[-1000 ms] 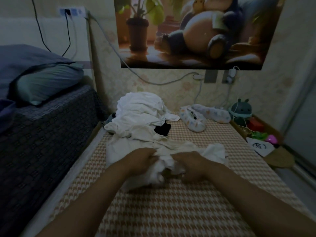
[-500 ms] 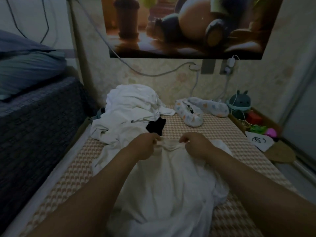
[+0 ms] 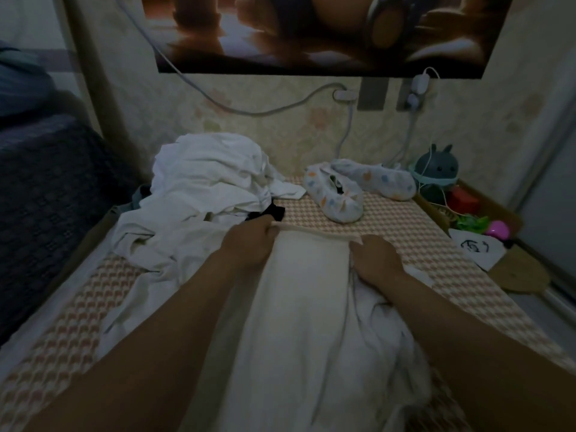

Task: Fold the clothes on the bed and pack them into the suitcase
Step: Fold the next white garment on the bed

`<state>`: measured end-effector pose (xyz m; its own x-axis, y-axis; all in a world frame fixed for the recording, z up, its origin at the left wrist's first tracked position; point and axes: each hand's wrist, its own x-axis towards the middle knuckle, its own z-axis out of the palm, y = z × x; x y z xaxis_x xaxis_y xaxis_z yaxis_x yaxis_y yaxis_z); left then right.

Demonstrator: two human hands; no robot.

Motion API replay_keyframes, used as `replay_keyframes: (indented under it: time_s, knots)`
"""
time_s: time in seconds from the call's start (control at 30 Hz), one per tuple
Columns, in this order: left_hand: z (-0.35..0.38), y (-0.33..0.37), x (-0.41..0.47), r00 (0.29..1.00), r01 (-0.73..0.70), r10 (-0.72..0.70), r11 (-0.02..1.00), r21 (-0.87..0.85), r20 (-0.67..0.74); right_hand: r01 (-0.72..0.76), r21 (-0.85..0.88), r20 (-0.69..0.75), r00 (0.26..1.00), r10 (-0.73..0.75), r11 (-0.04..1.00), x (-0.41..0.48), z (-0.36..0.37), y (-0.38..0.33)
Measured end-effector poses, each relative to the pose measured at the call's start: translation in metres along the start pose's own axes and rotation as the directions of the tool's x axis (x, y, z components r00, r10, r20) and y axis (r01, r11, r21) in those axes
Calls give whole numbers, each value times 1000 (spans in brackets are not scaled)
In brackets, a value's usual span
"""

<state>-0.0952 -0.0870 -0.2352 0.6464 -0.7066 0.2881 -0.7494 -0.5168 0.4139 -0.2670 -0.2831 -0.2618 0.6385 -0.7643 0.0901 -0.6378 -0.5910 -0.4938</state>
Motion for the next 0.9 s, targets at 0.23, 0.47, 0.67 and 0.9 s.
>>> replay_keyframes:
  time_s: [0.23,0.47,0.67,0.9]
  knots:
    - [-9,8,-8,959,226,-142,905,360,-246,49,47,-33,998,-47,998,-6,-9,-13]
    - [-45,102,-66,906,2,-4,1000,6,424,110,-275,411,912,13,955,-31,-37,-8]
    - [-33,146,-146,798,102,83,958,-270,597,199,-292,449,892,-50,935,-107,-78,-41]
    - [-86,95,-155,996,-73,53,933,-352,-66,-286,778,487,837,-250,560,-148,-90,-134]
